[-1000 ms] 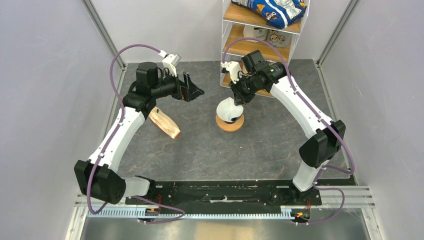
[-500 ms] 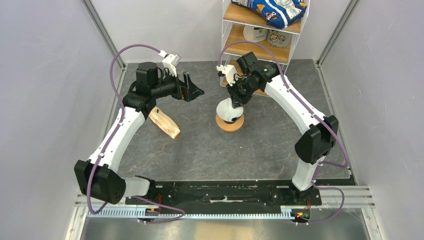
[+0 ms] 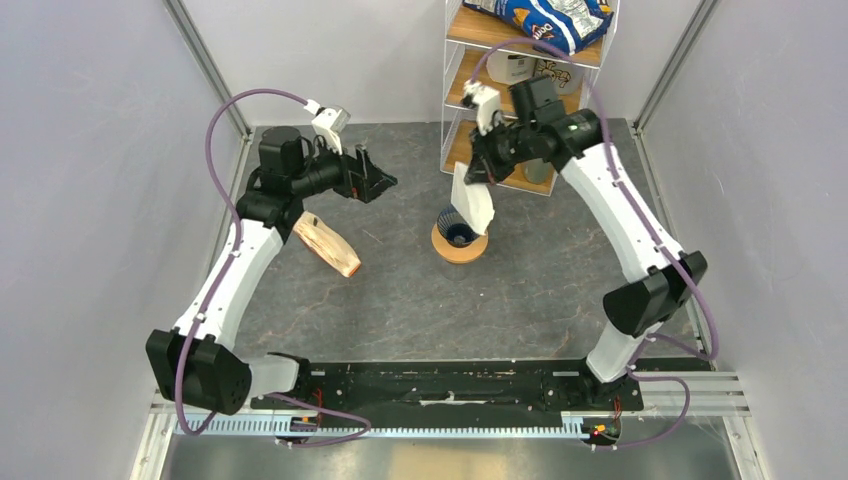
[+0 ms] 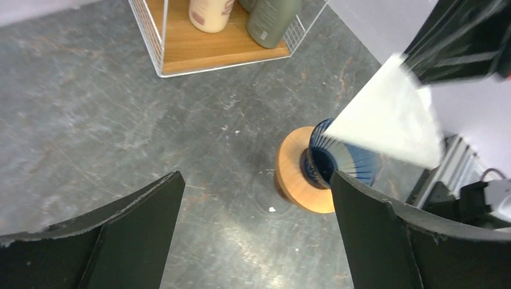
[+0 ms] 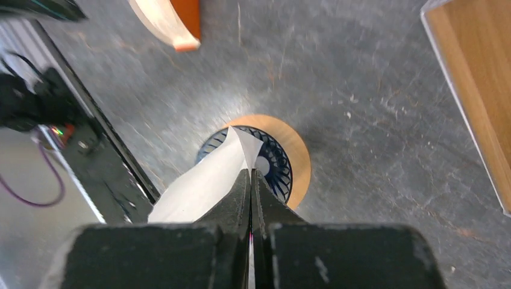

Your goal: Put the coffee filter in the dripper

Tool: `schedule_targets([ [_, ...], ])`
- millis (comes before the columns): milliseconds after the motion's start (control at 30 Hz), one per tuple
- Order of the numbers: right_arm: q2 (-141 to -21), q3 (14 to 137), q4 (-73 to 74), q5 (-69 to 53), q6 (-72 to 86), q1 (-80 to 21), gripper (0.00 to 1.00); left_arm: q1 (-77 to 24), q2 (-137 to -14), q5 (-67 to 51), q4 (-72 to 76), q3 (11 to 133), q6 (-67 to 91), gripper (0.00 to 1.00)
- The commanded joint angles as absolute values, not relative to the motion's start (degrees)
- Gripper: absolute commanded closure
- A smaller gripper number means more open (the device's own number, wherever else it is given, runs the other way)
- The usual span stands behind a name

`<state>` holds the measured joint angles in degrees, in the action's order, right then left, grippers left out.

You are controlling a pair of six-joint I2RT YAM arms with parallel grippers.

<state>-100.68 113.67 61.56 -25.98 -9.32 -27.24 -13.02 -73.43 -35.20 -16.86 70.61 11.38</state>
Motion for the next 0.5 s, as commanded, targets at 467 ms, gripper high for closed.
schedule_targets([
  [467,-92.0,110.6,36.0,-53.2,27.9,-21.7,1.0,-26.7,-60.9,-30.7,-0.3,55.1,-33.6,0.0],
])
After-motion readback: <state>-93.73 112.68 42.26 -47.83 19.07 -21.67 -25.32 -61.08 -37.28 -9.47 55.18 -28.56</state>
